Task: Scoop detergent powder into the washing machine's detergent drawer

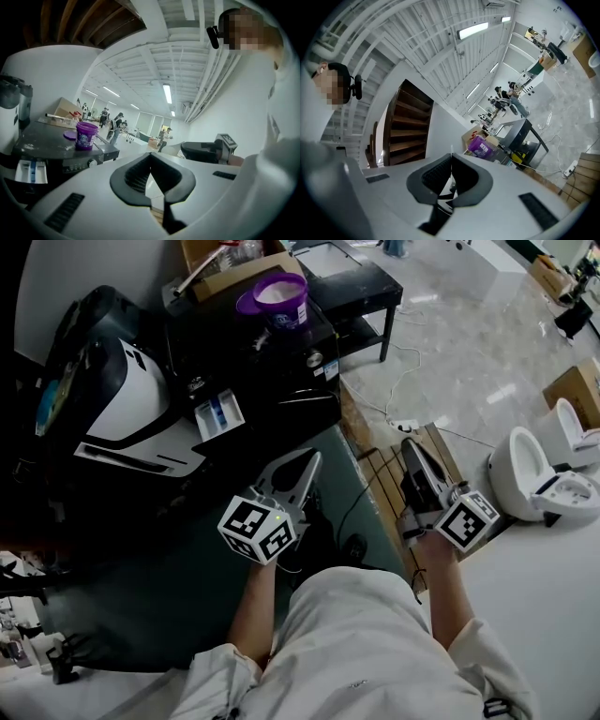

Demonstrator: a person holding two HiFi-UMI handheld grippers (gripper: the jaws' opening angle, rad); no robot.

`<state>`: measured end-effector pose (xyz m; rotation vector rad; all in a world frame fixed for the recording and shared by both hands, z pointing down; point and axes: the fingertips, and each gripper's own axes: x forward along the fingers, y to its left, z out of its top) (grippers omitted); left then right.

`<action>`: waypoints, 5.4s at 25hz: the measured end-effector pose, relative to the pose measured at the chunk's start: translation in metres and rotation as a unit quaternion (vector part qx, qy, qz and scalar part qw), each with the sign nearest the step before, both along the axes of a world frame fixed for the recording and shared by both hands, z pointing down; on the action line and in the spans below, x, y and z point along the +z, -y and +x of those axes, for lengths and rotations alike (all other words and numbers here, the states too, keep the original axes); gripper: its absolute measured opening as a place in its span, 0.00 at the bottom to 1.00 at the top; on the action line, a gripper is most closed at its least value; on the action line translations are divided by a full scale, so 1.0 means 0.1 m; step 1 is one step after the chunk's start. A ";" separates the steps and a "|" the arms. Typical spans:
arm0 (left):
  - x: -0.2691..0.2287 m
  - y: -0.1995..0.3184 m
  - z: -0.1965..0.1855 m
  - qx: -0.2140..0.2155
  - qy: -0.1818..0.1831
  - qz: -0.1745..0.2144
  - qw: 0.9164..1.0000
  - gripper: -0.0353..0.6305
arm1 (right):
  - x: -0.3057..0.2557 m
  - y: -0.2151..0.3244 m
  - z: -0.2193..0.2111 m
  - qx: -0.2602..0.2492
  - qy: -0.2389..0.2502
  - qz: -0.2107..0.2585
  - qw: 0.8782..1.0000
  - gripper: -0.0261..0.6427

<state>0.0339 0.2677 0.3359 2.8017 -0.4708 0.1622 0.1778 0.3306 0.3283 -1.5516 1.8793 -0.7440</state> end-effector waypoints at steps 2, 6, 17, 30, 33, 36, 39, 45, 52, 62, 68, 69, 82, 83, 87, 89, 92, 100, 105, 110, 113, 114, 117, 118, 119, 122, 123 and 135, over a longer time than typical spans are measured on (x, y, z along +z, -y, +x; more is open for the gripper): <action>0.02 0.06 0.01 -0.005 0.013 0.008 1.000 0.08 | 0.00 0.04 0.00 -0.001 0.000 -0.002 1.000 0.06; 0.07 0.22 0.05 -0.019 0.032 0.011 0.999 0.08 | -0.02 0.15 0.03 -0.001 -0.006 -0.004 1.000 0.06; 0.04 0.84 0.16 -0.027 0.020 0.013 0.999 0.08 | 0.00 0.73 0.14 0.002 -0.006 -0.013 1.000 0.06; 0.04 1.48 0.28 -0.014 0.028 0.009 0.999 0.08 | -0.07 1.41 0.22 0.000 -0.009 -0.024 1.000 0.06; 0.03 1.63 0.28 -0.007 0.027 0.009 1.000 0.08 | -0.09 1.55 0.21 0.005 -0.010 -0.024 1.000 0.06; 0.03 1.78 0.29 -0.003 0.030 0.012 0.999 0.08 | -0.08 1.67 0.20 0.009 -0.009 -0.027 1.000 0.06; 0.05 1.91 0.29 0.005 0.034 0.012 0.999 0.08 | -0.06 1.79 0.18 0.015 -0.008 -0.030 0.999 0.06; 0.04 2.19 0.31 0.022 0.037 0.012 0.999 0.08 | -0.10 2.07 0.16 0.025 -0.011 -0.029 0.999 0.06; 0.06 2.47 0.32 0.043 0.040 0.009 0.998 0.08 | -0.13 2.35 0.12 0.037 -0.015 -0.029 0.999 0.06; 0.16 2.85 0.16 0.056 0.037 0.002 0.998 0.08 | -0.13 2.75 -0.08 0.044 -0.025 -0.029 0.998 0.06; 0.20 2.98 0.05 0.057 0.032 -0.008 0.998 0.08 | -0.10 2.86 -0.16 0.048 -0.029 -0.037 0.998 0.06; 0.20 2.99 0.03 0.057 0.031 -0.010 0.998 0.08 | -0.10 2.87 -0.18 0.049 -0.030 -0.038 0.998 0.06; 0.23 3.07 -0.06 0.053 0.032 -0.012 0.998 0.08 | -0.10 3.01 -0.23 0.046 -0.031 -0.039 0.998 0.06; 0.23 3.08 -0.06 0.051 0.032 -0.013 0.998 0.08 | -0.10 3.02 -0.23 0.044 -0.029 -0.038 0.998 0.06; 0.23 3.12 -0.02 0.044 0.036 -0.013 0.998 0.08 | -0.13 3.11 -0.17 0.037 -0.030 -0.033 0.998 0.06; 0.24 3.16 0.00 0.041 0.040 -0.011 0.998 0.08 | -0.15 3.19 -0.14 0.032 -0.030 -0.030 0.999 0.06; 0.23 3.25 0.02 0.032 0.041 -0.008 0.999 0.08 | -0.19 3.31 -0.10 0.022 -0.040 -0.024 0.999 0.06; 0.21 3.53 0.17 0.010 0.039 -0.011 0.999 0.08 | -0.19 3.70 0.04 -0.007 -0.024 -0.024 0.999 0.06; 0.18 3.70 0.32 -0.003 0.043 -0.013 0.999 0.08 | -0.21 3.98 0.19 -0.026 -0.020 -0.023 0.999 0.06; 0.17 3.87 0.44 -0.016 0.049 -0.015 0.999 0.08 | -0.23 4.24 0.33 -0.042 -0.017 -0.024 0.999 0.06; 0.17 3.96 0.49 -0.028 0.051 -0.017 0.998 0.08 | -0.25 4.39 0.39 -0.055 -0.025 -0.024 0.998 0.06; 0.17 3.98 0.51 -0.032 0.051 -0.018 0.998 0.08 | -0.25 4.43 0.42 -0.059 -0.026 -0.025 0.998 0.06; 0.17 4.04 0.58 -0.043 0.052 -0.021 0.998 0.08 | -0.26 4.54 0.50 -0.069 -0.029 -0.027 0.997 0.06; 0.17 4.06 0.61 -0.047 0.052 -0.021 0.997 0.08 | -0.26 4.58 0.53 -0.074 -0.032 -0.028 0.996 0.06; 0.17 4.08 0.63 -0.052 0.053 -0.021 0.997 0.08 | -0.26 4.62 0.55 -0.079 -0.036 -0.029 0.996 0.06; 0.16 4.15 0.67 -0.068 0.055 -0.021 0.996 0.08 | -0.25 4.75 0.60 -0.097 -0.050 -0.032 0.993 0.06; 0.16 4.16 0.68 -0.074 0.056 -0.022 0.995 0.08 | -0.25 4.79 0.60 -0.104 -0.056 -0.034 0.992 0.06; 0.23 4.38 0.76 -0.140 0.061 -0.028 0.988 0.08 | -0.12 5.33 0.58 -0.190 -0.158 -0.050 0.968 0.06</action>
